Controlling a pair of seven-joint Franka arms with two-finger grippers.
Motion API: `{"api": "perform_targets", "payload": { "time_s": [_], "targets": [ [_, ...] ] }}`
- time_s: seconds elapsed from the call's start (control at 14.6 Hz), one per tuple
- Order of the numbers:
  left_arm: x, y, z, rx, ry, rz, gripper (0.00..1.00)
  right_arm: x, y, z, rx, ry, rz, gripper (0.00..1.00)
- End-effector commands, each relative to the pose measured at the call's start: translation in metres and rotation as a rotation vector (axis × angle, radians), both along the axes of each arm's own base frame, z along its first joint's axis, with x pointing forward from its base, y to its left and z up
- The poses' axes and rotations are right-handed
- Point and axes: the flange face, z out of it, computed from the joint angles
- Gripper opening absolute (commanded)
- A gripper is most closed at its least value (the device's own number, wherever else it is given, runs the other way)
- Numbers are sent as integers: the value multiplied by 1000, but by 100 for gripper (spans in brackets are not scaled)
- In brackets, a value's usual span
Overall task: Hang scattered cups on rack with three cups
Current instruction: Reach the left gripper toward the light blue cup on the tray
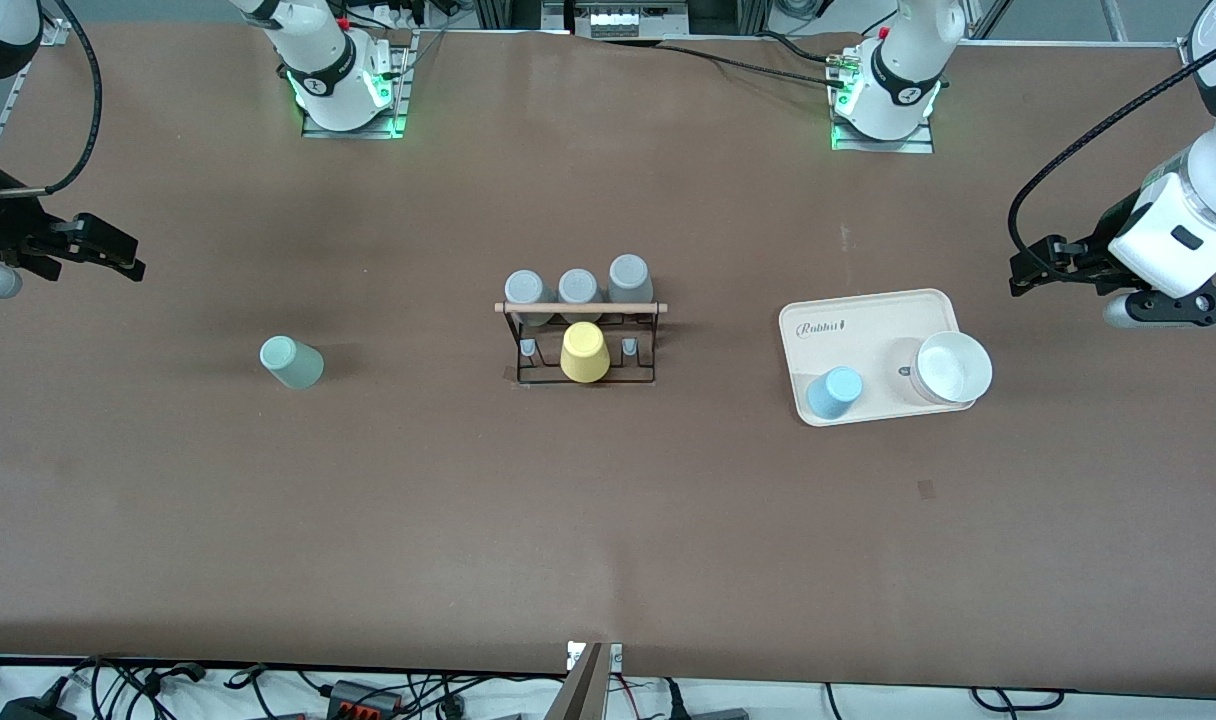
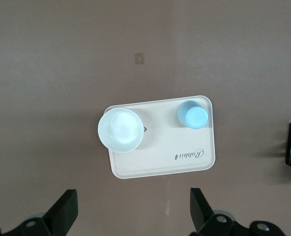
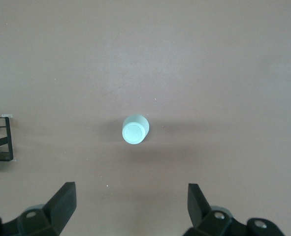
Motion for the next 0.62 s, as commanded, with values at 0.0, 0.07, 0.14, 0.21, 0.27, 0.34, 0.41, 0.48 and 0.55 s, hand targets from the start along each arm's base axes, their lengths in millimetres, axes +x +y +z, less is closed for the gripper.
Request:
{"api": "perform_targets", "payload": {
  "time_s": [0.0, 0.07, 0.14, 0.21, 0.27, 0.34, 0.41, 0.48, 0.55],
  "targets": [
    [-1, 3, 6, 19, -9, -18, 100, -5, 2, 8, 1, -1, 0, 100],
    [-1, 3, 5, 19, -8, -16, 100, -4, 2, 7, 1, -1, 0, 100],
    [0, 3, 6, 20, -9, -16, 100, -3, 2, 7, 1, -4, 0, 100],
    [0, 2, 5, 20, -8, -18, 100, -3, 3, 7, 1, -1, 2, 100],
    [0, -1, 6, 17, -11, -22, 100, -3, 4, 7, 1, -1, 4, 100],
    [1, -3, 6, 16, -14, -23, 100, -3, 3, 7, 1, -1, 2, 100],
    [2, -5, 4, 7, -9, -12, 100, -4, 2, 7, 1, -1, 0, 100],
    [2, -7, 3, 8, -7, -15, 100, -3, 3, 7, 1, -1, 2, 100],
    [7, -7, -2, 5, -2, -16, 100, -3, 3, 7, 1, -3, 2, 100]
  ]
}}
